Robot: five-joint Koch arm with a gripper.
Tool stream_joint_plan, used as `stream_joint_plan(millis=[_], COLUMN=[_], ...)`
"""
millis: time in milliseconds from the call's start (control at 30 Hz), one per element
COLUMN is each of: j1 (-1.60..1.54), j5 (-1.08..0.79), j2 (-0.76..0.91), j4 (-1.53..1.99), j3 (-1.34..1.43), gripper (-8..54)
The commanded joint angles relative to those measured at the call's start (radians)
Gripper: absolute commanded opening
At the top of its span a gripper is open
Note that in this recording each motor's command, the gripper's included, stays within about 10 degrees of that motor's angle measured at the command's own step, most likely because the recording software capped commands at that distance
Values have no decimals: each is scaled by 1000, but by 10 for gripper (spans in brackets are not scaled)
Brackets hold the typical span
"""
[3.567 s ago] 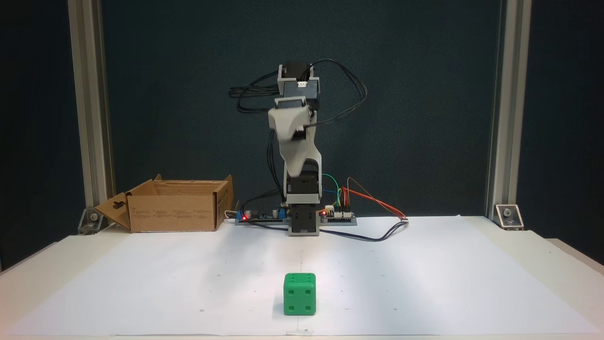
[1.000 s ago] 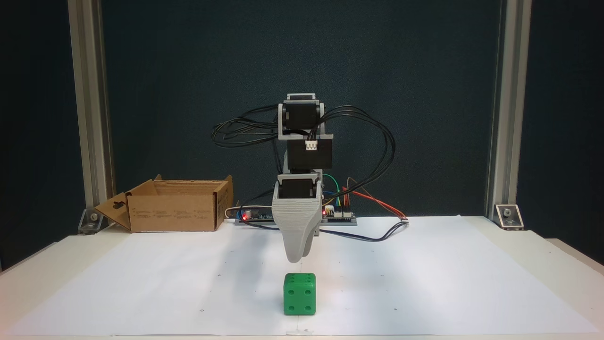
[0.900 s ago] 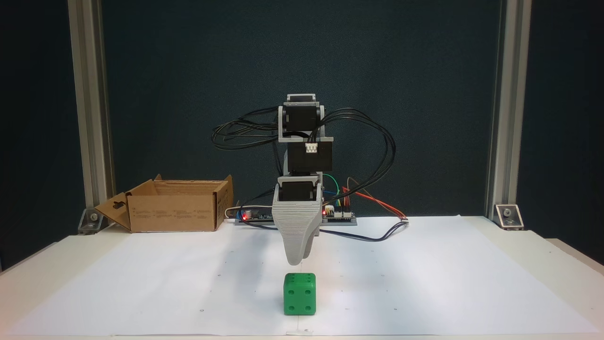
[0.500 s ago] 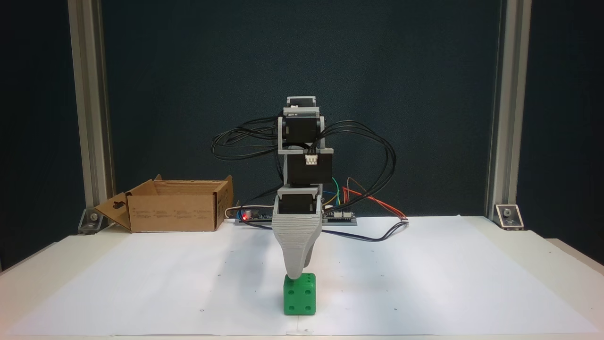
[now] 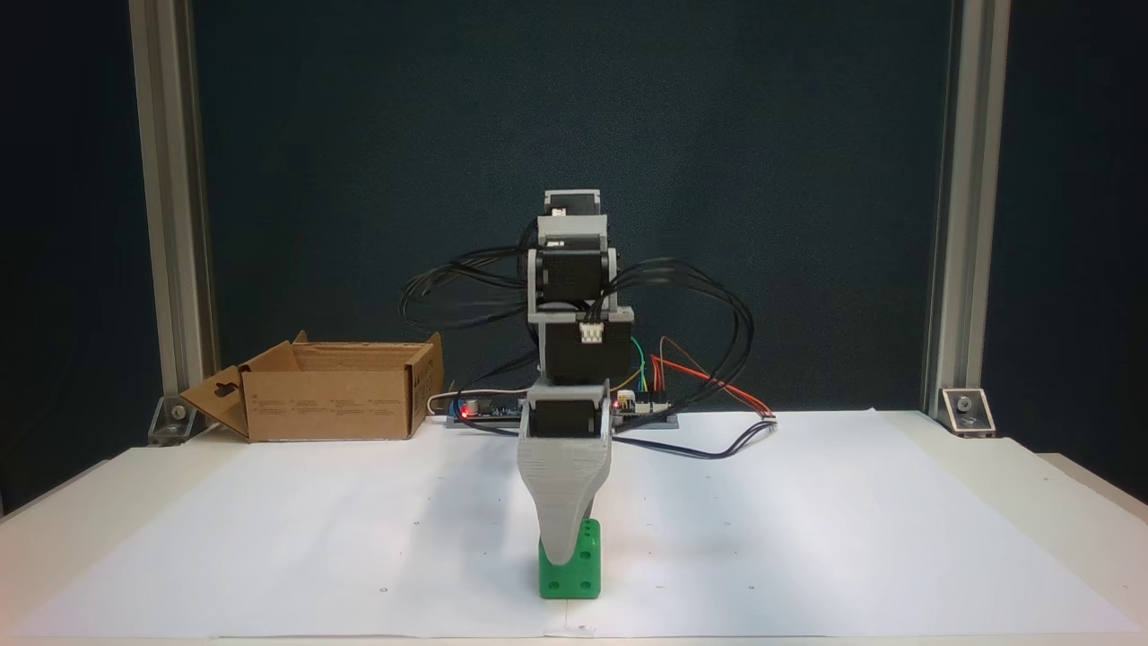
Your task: Grasp a green dice and put it in the bin.
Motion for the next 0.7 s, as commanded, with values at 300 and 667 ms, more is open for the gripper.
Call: stream_joint_plan(millis=[300,667], j1=[0,-2], j5=[40,40], j2=[-18,-44], j4=[-26,-49], j3=[-77,-77], gripper=[414,413])
